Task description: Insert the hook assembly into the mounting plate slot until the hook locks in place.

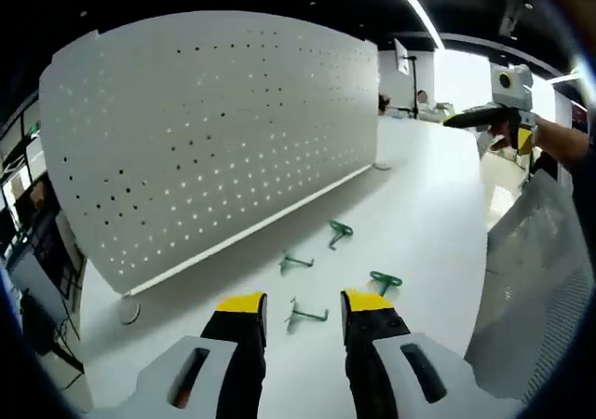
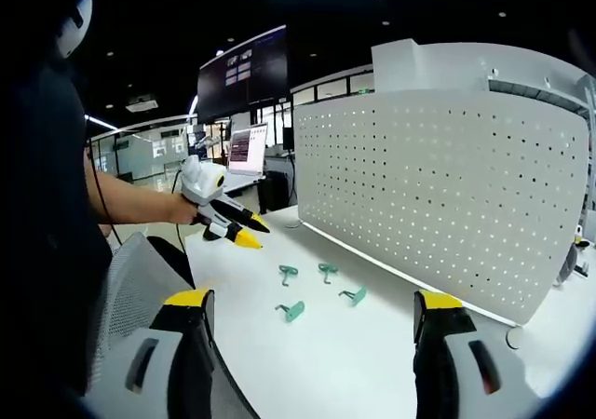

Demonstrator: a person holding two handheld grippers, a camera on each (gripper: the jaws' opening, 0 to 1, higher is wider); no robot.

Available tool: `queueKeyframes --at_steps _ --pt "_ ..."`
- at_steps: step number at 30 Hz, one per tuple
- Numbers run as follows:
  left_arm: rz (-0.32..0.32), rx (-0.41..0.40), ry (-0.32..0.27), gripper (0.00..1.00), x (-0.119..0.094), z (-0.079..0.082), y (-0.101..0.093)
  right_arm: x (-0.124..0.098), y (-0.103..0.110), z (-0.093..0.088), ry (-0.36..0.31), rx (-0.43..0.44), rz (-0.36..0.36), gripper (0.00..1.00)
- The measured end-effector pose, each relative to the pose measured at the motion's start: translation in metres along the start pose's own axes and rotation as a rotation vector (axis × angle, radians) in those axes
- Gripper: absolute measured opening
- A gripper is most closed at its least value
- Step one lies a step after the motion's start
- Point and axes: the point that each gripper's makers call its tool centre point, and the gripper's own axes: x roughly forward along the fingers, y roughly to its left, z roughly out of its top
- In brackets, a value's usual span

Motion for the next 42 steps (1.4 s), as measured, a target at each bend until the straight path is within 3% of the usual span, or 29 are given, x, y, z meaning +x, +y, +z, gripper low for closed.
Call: queueKeyframes --at_steps 5,18,32,42 --pt "-0.008 0.005 0.046 0.32 0.013 -0.011 0.003 0.001 -0.002 0.001 0.003 0.002 -0.003 0.87" --pt "-0.009 0.052 0.121 0.20 0.038 -0.032 0.012 0.004 -0.006 -0.003 0.020 0.011 -0.006 0.87" --pt "-0.028 0.109 0.180 0.11 0.055 -0.044 0.013 0.013 -0.011 -0.006 0.025 0.022 -0.002 0.87" --pt "-0.038 0.117 0.190 0.09 0.063 -0.046 0.013 0.014 -0.013 -0.008 0.030 0.027 -0.008 0.87"
